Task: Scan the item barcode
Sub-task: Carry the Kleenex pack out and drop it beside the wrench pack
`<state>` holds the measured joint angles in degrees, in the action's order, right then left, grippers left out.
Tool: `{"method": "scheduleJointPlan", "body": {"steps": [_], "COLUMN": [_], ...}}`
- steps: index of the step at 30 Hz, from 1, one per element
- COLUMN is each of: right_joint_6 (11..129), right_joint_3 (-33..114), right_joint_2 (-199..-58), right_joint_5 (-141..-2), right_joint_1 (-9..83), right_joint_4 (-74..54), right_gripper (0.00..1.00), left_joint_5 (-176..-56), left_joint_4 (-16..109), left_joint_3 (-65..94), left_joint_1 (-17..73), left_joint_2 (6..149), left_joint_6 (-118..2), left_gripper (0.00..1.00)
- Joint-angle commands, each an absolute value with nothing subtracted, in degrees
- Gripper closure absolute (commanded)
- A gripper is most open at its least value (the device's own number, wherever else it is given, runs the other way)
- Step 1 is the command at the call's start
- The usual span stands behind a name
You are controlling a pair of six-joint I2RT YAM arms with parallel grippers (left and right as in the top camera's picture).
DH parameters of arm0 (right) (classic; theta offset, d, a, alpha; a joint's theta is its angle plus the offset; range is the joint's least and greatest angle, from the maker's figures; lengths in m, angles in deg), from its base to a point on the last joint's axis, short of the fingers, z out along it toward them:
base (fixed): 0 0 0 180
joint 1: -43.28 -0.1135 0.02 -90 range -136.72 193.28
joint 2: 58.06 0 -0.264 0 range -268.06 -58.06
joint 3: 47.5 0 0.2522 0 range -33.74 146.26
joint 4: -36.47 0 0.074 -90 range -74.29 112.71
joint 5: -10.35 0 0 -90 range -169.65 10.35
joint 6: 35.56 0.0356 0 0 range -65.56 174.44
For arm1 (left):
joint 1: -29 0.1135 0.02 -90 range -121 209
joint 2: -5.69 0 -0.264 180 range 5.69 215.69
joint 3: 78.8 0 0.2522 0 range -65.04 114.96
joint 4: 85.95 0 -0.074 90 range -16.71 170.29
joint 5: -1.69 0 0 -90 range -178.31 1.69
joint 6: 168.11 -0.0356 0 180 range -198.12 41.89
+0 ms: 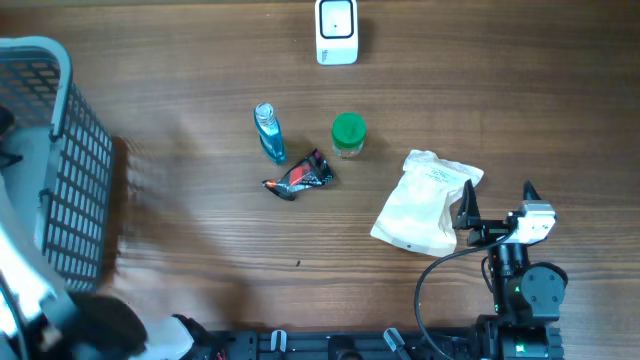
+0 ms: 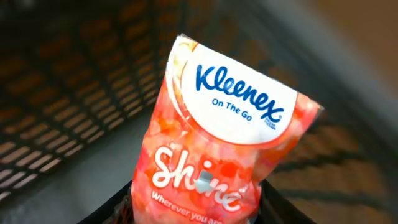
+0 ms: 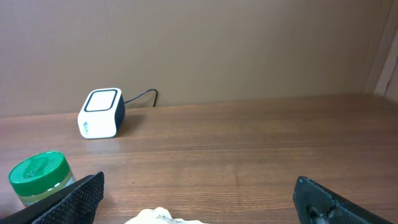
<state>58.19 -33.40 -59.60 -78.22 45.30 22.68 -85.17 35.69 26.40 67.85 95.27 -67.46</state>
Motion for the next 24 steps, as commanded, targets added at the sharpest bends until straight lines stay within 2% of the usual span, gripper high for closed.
{"method": "scheduleJointPlan", "body": {"steps": [1,3,7,10,14,20,24], "right_joint_6": [57.6,57.6,57.6,57.6,57.6,57.6,57.6], "right_joint_3": [-33.4,-33.4,-33.4,-33.4,-33.4,-33.4,-33.4], "right_joint_2": [-59.3,-59.3,-59.3,-59.3,-59.3,-59.3,-59.3], "right_joint_5": [-77.9,-77.9,-77.9,-77.9,-77.9,-77.9,-77.9], "right_joint_1": [45.1,45.1,45.1,45.1,45.1,45.1,45.1], "right_joint_4": [22.9,22.9,22.9,22.9,22.9,22.9,22.9], "right_gripper": [0.00,0.00,0.00,0.00,0.00,0.00,0.00], "left_joint_5": [-97.8,-102.9,-104.3,-104.3,-102.5,-94.5,-81.8], "left_joint_4": [35.0,33.7,29.4,21.7,16.3,19.6,22.0], "left_joint_3": [26.6,26.6,26.6,26.4,23.4,14.9,14.4], "left_joint_1": [66.1,61.7,50.1,34.8,21.0,-0.6,-12.9], "left_joint_2": [82.5,74.6,65.5,63.1,66.7,77.3,89.0], "left_joint_6": [-66.5,-66.4,-65.9,-67.4,-69.3,-68.0,-59.3], "left_gripper": [0.53,0.53,0.54,0.54,0.53,0.55,0.56]}}
